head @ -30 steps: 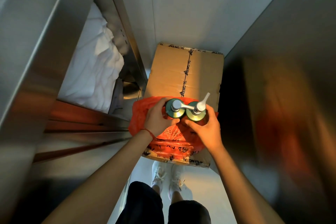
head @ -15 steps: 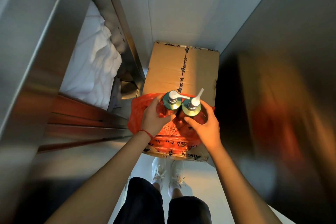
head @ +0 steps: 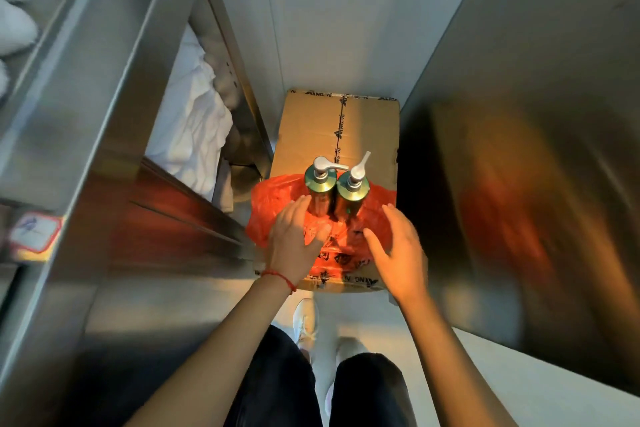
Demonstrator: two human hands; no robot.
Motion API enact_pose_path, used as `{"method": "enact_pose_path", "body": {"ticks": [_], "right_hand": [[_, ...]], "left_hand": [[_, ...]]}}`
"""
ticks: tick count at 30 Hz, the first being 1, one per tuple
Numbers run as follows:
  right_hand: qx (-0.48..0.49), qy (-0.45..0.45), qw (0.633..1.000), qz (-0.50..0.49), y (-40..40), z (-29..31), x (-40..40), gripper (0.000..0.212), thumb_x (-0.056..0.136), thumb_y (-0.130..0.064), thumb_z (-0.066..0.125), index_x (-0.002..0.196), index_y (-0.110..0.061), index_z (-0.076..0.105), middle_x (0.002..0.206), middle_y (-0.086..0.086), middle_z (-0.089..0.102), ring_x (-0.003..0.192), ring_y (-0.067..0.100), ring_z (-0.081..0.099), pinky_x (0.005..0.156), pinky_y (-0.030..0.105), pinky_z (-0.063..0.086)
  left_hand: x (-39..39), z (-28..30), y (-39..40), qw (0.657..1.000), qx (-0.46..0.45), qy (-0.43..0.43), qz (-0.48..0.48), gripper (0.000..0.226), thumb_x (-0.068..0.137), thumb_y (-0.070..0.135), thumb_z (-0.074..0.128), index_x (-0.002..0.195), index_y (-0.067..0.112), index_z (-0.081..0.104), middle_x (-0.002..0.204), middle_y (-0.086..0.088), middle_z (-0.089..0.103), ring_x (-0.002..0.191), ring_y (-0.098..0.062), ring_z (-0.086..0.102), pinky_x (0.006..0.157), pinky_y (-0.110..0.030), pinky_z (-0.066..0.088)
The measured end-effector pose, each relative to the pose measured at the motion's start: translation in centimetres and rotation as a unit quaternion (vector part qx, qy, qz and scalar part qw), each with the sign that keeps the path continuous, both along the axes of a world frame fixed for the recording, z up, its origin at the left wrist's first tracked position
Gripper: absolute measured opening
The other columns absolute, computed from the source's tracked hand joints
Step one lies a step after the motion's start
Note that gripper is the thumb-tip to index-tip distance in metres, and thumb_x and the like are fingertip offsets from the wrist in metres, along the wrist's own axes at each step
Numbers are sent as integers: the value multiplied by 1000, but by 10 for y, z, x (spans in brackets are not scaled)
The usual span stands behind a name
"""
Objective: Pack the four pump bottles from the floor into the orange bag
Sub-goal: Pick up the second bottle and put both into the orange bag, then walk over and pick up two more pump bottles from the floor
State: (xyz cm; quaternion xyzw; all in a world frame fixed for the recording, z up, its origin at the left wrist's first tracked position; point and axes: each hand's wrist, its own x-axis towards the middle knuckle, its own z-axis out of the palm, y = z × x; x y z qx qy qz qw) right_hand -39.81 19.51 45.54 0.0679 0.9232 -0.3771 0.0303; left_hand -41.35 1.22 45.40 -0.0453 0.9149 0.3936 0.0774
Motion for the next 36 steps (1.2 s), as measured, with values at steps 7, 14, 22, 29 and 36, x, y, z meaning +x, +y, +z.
{"method": "enact_pose_path", "body": {"ticks": [7,14,22,29,36], "right_hand": [[45,39,998,27,16,23,54,54,89,-36,54,136,-14,41,145,9,40,137,22,31,110,36,25],[76,34,994,67,48,44,139,54,88,-30,57,135,-8,41,145,12,40,137,26,31,111,33,20],[121,29,992,9,89,65,227,51,89,-33,54,134,-11,43,143,11,42,134,26,36,109,37,28],[136,7,977,-164,132,75,296,53,90,-34,52,137,-13,38,147,8,37,138,22,29,111,36,24],[158,-3,917,-366,164,85,388,51,87,-27,60,132,-6,45,138,17,47,130,32,42,105,42,33]], "left_hand": [[68,20,16,990,-93,103,-24,52,83,32,51,128,7,47,136,-15,48,130,-30,38,109,-38,21],[147,33,45,985,-136,96,-47,52,90,34,48,136,15,35,148,-6,32,139,-22,21,112,-38,14],[193,63,91,962,-151,130,-187,52,87,29,54,133,9,39,144,-12,37,136,-30,27,111,-46,23],[208,77,143,911,-145,168,-348,51,80,23,65,124,2,50,132,-19,51,125,-40,42,101,-56,34],[236,88,219,826,-130,218,-504,53,78,24,68,124,3,51,131,-19,52,122,-40,46,97,-54,40]]}}
